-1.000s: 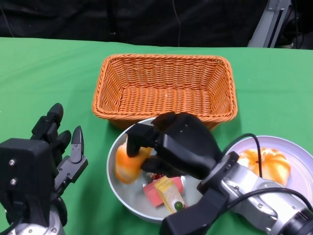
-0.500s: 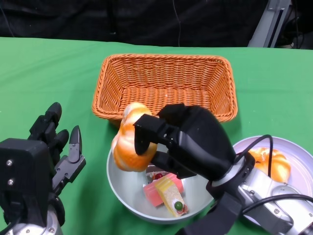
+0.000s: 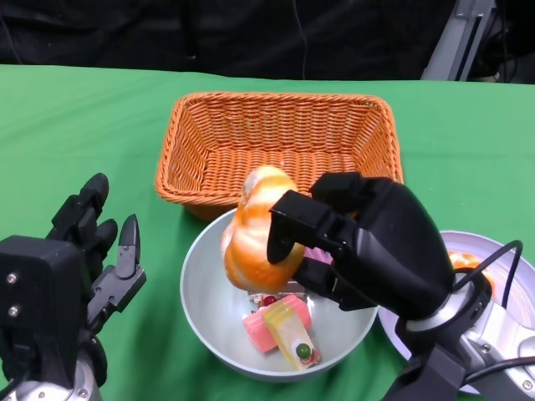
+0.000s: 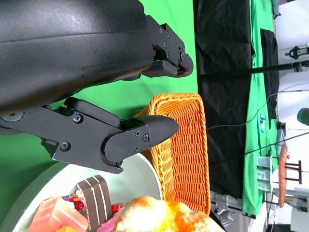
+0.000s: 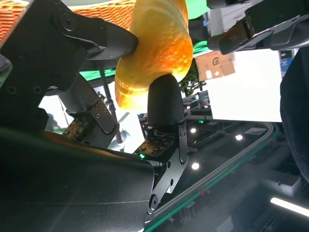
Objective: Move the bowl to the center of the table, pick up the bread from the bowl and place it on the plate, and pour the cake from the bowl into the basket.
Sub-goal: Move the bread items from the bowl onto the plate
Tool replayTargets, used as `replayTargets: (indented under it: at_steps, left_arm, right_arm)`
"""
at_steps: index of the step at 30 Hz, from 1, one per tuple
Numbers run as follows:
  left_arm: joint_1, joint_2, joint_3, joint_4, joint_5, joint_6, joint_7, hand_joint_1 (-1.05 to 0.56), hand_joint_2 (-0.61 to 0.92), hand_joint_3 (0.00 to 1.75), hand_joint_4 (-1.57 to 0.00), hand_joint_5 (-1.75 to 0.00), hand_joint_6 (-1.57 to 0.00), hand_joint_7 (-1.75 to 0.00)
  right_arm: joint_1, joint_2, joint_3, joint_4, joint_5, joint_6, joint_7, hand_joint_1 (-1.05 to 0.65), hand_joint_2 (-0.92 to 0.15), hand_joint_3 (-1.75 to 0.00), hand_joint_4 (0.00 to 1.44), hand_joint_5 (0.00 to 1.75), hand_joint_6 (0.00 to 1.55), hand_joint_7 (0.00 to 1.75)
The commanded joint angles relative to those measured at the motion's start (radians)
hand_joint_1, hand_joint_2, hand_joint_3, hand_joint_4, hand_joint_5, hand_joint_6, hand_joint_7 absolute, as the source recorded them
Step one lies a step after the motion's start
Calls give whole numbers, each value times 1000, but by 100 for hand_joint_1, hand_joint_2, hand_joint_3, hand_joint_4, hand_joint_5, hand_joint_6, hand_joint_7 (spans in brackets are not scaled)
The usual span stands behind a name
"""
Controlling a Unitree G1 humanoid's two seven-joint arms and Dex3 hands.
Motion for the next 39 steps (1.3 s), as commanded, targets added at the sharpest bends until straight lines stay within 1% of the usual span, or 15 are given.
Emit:
replayTargets:
  at_steps: [1, 4, 6, 8, 10, 13, 17, 19, 22, 26, 27, 29, 31, 33, 39]
  left_arm:
    - [1, 19, 21, 13, -11, -16, -10, -43, 92, 71, 0, -48, -29, -1]
    - [-3, 25, 23, 17, -12, -14, -13, -42, 92, 72, 0, -44, -29, -1]
    - [-7, 26, 30, 18, -24, -6, -19, -43, 92, 73, 0, -43, -27, 0]
    - [-9, 31, 35, 28, -33, -14, -29, -44, 92, 73, 0, -48, -27, 0]
    - [-11, 40, 35, 40, -30, -25, -31, -44, 92, 72, 0, -49, -27, 0]
    - [-14, 50, 31, 53, -23, -34, -27, -45, 92, 70, 0, -48, -28, -1]
    - [-17, 49, 33, 57, -37, -33, -27, -44, 92, 71, 0, -44, -28, -1]
    - [-15, 49, 30, 54, -37, -32, -24, -45, 92, 73, 0, -44, -28, -1]
    - [-13, 42, 29, 45, -39, -27, -16, -45, 92, 73, 0, -42, -29, -1]
    - [-14, 43, 28, 39, -31, -19, -7, -44, 92, 72, 0, -40, -30, -2]
    - [-15, 43, 29, 38, -31, -16, -5, -44, 92, 71, 0, -41, -31, -2]
    - [-14, 46, 30, 40, -30, -22, -9, -44, 92, 70, 0, -43, -32, -3]
    - [-11, 50, 28, 42, -32, -31, -17, -42, 92, 71, 0, -42, -31, -2]
    - [-9, 51, 33, 40, -45, -31, -27, -43, 92, 72, 0, -42, -31, -2]
    - [-9, 54, 37, 40, -61, -33, -34, -43, 92, 72, 0, -40, -29, -1]
  right_arm:
    - [47, -56, -65, -46, 49, -30, 15, -11, -19, -134, 104, 175, 77, 175]
    - [59, -59, -84, -57, 51, -35, 26, -10, -17, -138, 103, 175, 78, 175]
    - [74, -65, -107, -70, 58, -39, 23, -14, -19, -139, 104, 175, 79, 175]
    - [88, -76, -131, -80, 63, -46, 23, -17, -25, -134, 104, 175, 79, 175]
    - [97, -77, -149, -87, 57, -46, 22, -17, -27, -131, 104, 175, 79, 175]
    - [109, -76, -169, -95, 55, -46, 24, -14, -24, -131, 103, 175, 79, 175]
    - [144, -80, -219, -139, 55, -16, 36, -11, -19, -145, 103, 175, 79, 175]
    - [160, -83, -244, -153, 65, -13, 37, -11, -18, -148, 104, 175, 79, 175]
    - [187, -89, -289, -176, 76, -1, 42, -13, -21, -150, 104, 175, 79, 175]
    - [196, -94, -329, -181, 76, -13, 27, -9, -19, -155, 105, 175, 81, 175]
    - [198, -97, -338, -185, 75, -13, 28, -12, -22, -157, 105, 175, 81, 175]
    - [209, -104, -360, -202, 79, -6, 40, -14, -24, -158, 105, 175, 80, 175]
    - [222, -112, -382, -219, 91, -1, 56, -18, -18, -167, 105, 175, 80, 175]
    - [233, -117, -404, -227, 95, -6, 49, -17, -13, -171, 104, 175, 80, 175]
    - [264, -113, -463, -246, 110, 8, 51, -18, -10, -175, 104, 175, 81, 173]
